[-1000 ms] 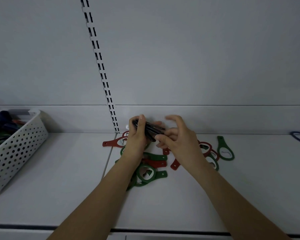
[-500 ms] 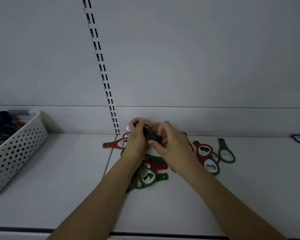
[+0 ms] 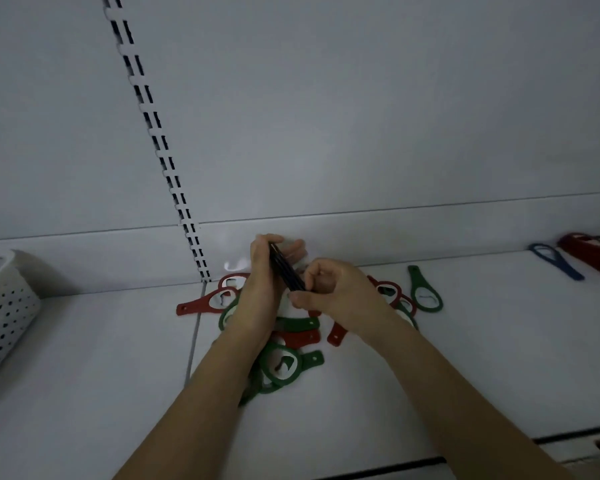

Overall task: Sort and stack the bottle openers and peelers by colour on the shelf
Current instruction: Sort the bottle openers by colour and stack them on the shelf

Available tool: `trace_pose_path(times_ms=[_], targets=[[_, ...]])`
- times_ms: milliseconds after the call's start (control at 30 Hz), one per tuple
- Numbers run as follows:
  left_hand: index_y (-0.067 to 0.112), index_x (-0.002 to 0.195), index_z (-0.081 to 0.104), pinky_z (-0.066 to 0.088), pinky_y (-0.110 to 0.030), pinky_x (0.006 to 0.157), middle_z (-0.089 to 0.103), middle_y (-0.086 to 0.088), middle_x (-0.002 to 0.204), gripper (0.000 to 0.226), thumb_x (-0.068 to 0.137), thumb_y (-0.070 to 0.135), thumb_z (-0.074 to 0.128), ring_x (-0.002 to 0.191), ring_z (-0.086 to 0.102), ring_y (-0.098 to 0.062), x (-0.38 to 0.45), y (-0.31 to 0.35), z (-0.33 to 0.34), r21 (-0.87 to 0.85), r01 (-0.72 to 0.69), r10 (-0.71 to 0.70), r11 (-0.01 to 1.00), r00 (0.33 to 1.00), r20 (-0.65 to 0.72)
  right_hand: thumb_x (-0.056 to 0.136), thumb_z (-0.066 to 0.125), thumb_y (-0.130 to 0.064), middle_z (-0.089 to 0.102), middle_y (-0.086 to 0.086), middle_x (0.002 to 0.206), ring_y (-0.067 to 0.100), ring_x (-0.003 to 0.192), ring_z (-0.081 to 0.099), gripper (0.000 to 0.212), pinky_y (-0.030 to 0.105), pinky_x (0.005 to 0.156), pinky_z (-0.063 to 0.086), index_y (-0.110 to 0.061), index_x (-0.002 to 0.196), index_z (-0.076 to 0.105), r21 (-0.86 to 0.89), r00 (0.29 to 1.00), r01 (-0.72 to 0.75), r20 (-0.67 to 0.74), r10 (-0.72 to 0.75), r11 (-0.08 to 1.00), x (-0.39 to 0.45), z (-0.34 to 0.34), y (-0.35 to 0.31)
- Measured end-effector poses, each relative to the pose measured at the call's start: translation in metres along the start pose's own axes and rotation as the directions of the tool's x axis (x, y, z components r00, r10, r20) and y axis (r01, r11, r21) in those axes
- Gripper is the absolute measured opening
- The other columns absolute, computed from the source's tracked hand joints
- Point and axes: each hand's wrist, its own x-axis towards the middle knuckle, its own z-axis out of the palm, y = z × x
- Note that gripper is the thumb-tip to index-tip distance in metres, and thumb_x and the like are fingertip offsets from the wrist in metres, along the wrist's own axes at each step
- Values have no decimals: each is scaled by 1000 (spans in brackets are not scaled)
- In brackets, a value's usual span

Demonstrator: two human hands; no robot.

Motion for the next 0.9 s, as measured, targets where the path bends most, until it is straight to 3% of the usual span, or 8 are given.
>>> trace_pose_path(times_ms=[67, 167, 300, 367, 467, 633, 767, 900], targets=[[34, 110, 56, 49, -39, 93, 64, -6, 122, 40, 92, 63, 36, 121, 58, -25, 0, 3, 8, 29, -14, 15, 999, 1000, -10, 79, 80, -17, 76, -1, 87, 14, 78, 72, 23, 31, 77, 57, -16, 76, 57, 44, 996, -50, -67, 53, 998, -12, -9, 3], [42, 113, 49, 47, -35, 96, 59, 1, 130, 22, 100, 56, 39, 115, 58, -16, -9, 9, 14, 271, -82, 93, 959, 995, -30, 77, 82, -18, 75, 5, 83, 21, 70, 68, 27, 34, 63, 52, -18, 72, 55, 71, 973, -74, -215, 87, 995, -35, -40, 7], [32, 107, 56, 40, -16, 71, 61, 15, 105, 13, 102, 37, 46, 93, 56, 1, -36, 6, 52, 692, -230, 77, 684, 966, 245, 78, 81, -19, 73, -3, 72, 5, 59, 62, 28, 18, 58, 44, -17, 72, 54, 2, 890, -113, -445, 102, 994, -75, -105, 16], [32, 102, 58, 40, -12, 69, 62, 18, 100, 9, 101, 31, 49, 92, 56, 5, -46, -10, 86, 709, -362, 37, 605, 902, 430, 78, 80, -23, 68, -8, 65, -2, 50, 50, 27, 12, 50, 37, -15, 74, 55, -80, 818, -169, -568, 94, 982, -94, -140, 22], [30, 108, 57, 39, -9, 76, 58, 15, 104, 10, 99, 30, 51, 97, 55, 0, -56, -49, 134, 673, -556, 19, 487, 777, 629, 80, 80, -26, 69, -3, 70, 3, 54, 54, 27, 13, 49, 39, -14, 77, 56, -150, 696, -252, -715, 72, 956, -123, -188, 44], [32, 121, 50, 43, -21, 86, 50, 13, 114, 21, 100, 36, 48, 104, 48, -2, -63, -106, 219, 625, -681, -16, 382, 671, 741, 83, 76, -31, 69, -1, 77, 9, 67, 61, 26, 13, 53, 42, -18, 79, 55, -206, 555, -394, -830, 53, 896, -166, -269, 95], [25, 126, 51, 40, -19, 82, 47, 9, 121, 28, 99, 34, 50, 102, 42, -5, -50, -147, 286, 656, -713, 5, 248, 678, 735, 87, 72, -32, 61, -4, 70, 2, 61, 51, 26, 14, 53, 29, -20, 80, 50, -288, 518, -461, -855, -9, 839, -184, -342, 133], [16, 132, 52, 41, -29, 96, 47, -3, 130, 38, 97, 31, 56, 116, 42, -19, -27, -176, 334, 783, -603, 14, 152, 794, 608, 89, 70, -26, 52, -6, 64, 6, 57, 47, 24, 21, 50, 27, -17, 80, 49, -390, 550, -475, -831, -79, 789, -173, -411, 164]])
